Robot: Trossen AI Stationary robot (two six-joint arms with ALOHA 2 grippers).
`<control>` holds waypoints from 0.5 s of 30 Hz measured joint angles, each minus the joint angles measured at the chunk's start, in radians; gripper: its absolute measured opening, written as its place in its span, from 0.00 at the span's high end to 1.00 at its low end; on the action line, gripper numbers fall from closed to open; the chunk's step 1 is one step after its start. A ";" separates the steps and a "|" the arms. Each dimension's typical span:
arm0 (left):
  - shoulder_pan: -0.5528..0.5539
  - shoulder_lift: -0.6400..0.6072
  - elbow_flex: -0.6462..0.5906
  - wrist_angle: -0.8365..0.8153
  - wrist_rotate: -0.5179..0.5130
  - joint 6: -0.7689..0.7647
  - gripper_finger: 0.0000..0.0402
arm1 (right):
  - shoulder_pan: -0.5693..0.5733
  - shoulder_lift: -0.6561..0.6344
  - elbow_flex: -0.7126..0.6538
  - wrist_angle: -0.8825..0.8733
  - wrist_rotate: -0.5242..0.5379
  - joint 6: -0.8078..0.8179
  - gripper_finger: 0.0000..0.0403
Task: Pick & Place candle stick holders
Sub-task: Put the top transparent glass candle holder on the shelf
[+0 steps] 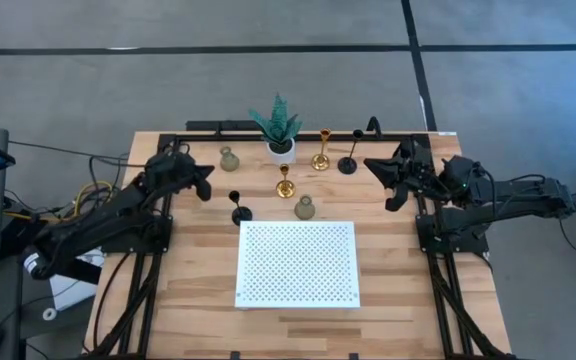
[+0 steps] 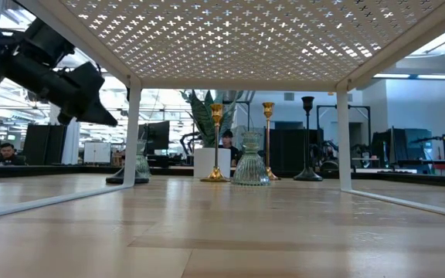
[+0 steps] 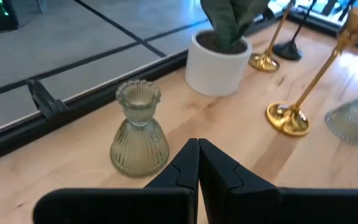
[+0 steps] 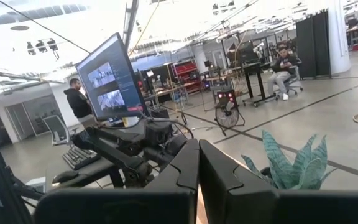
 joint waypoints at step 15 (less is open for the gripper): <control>0.000 0.193 -0.070 0.257 0.044 0.041 0.99 | 0.001 0.000 0.000 -0.001 0.000 -0.008 1.00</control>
